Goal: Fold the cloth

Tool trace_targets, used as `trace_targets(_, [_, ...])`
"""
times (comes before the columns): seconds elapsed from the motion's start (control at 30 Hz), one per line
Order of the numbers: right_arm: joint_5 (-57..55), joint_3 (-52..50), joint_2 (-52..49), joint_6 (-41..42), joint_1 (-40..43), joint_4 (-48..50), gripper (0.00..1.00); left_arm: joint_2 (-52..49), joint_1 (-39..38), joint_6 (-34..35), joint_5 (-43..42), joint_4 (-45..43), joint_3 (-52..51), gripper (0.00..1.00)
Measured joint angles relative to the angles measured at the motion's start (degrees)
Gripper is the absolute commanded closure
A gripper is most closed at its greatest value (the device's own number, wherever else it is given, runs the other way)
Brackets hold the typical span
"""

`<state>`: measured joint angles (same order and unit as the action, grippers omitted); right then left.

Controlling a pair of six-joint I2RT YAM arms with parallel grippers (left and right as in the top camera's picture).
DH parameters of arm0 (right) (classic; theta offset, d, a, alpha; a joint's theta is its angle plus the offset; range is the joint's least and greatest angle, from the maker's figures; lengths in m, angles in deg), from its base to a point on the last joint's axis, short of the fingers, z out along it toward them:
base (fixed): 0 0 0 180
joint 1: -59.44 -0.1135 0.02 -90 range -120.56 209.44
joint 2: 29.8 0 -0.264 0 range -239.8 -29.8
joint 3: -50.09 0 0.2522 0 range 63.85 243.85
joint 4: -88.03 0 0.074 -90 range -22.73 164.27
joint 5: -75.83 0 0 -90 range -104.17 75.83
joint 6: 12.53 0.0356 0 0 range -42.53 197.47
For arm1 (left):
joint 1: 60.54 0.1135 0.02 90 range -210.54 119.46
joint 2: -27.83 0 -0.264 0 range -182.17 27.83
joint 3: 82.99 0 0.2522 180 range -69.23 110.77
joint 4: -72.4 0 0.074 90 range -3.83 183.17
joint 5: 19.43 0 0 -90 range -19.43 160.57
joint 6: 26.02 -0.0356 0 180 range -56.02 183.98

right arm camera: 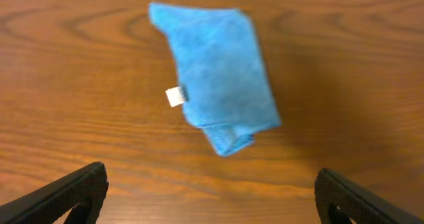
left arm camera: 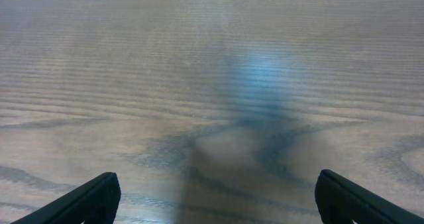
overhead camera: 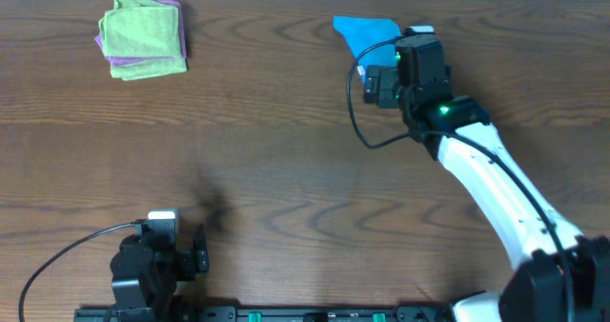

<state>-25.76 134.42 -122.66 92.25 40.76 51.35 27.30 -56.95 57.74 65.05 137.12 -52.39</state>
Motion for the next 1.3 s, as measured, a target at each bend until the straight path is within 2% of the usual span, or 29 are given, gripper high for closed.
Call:
trace_targets(0.13, [2.1,1.8,-9.2,-1.5,0.0,3.7,0.04,0.0,0.0,0.0,0.0,0.0,0.0,0.05])
trace_targets(0.27, [3.0,11.5,-20.5,-2.7,0.1,0.7,0.05,0.0,0.0,0.0,0.0,0.0,0.0,0.05])
trace_targets(0.43, [3.0,26.0,-29.4,-3.6,0.3,-6.3,0.07,0.0,0.0,0.0,0.0,0.0,0.0,0.04])
trace_targets(0.67, [3.0,30.3,-32.8,-3.9,1.1,-9.8,0.15,0.0,0.0,0.0,0.0,0.0,0.0,0.05])
trace_targets(0.8, [2.9,30.3,-34.7,-4.0,1.5,-10.5,0.13,0.0,0.0,0.0,0.0,0.0,0.0,0.05])
trace_targets(0.9, [2.9,30.3,-35.5,-4.1,1.5,-11.3,0.16,0.0,0.0,0.0,0.0,0.0,0.0,0.05])
trace_targets(1.2, [2.8,30.3,-38.4,-4.5,1.5,-11.8,0.32,0.0,0.0,0.0,0.0,0.0,0.0,0.05])
trace_targets(1.3, [2.8,30.3,-38.4,-4.7,1.5,-11.7,0.53,0.0,0.0,0.0,0.0,0.0,0.0,0.04])
